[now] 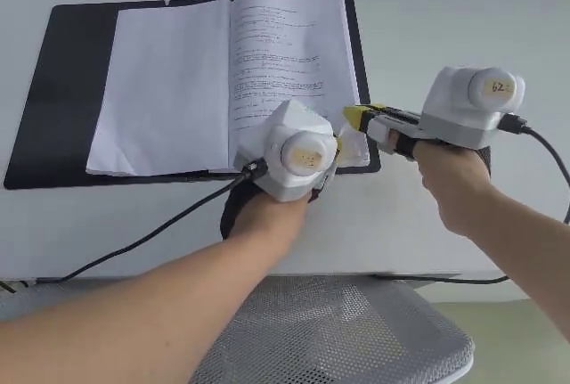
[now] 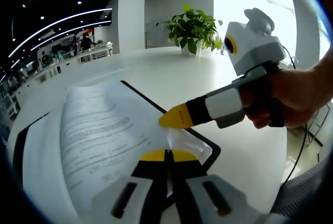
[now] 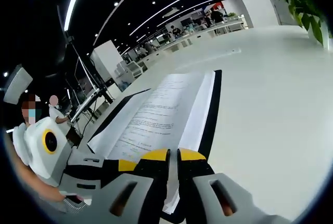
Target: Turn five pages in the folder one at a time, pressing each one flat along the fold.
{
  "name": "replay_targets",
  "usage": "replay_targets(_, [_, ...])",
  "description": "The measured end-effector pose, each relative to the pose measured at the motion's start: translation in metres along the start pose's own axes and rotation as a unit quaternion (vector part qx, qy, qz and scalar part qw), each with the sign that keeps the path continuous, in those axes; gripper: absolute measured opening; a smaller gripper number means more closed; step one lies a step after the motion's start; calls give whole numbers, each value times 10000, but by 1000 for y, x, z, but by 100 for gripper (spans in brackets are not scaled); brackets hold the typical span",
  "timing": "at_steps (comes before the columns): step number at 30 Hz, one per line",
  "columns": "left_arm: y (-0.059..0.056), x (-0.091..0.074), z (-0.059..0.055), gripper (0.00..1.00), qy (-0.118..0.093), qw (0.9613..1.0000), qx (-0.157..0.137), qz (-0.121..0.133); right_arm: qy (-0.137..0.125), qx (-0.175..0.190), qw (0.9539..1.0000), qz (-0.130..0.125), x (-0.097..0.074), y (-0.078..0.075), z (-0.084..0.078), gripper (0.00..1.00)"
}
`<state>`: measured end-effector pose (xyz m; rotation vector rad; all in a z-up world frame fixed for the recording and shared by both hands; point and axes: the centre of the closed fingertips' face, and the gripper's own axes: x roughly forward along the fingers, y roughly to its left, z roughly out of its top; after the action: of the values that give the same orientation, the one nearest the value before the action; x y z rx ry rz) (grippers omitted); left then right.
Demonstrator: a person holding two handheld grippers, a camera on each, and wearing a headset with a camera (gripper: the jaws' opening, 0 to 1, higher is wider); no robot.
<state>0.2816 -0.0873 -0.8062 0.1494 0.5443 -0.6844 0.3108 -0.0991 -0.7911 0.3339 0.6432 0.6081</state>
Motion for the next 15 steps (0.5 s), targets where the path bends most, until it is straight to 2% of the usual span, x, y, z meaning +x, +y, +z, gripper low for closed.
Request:
replay_targets(9, [0,0,1,0,17,10000,-64,-9,-51,289,9996,24,-1,-1,1,0])
replay_targets(11, [0,0,1,0,25,9999,-112,-22,-44,375,9993,-46,-1,-2,0,0])
replay_targets(15, [-4,-1,2,6,35,9994,-283,-181,-57,436,9990,-69,-2,-3,0,0])
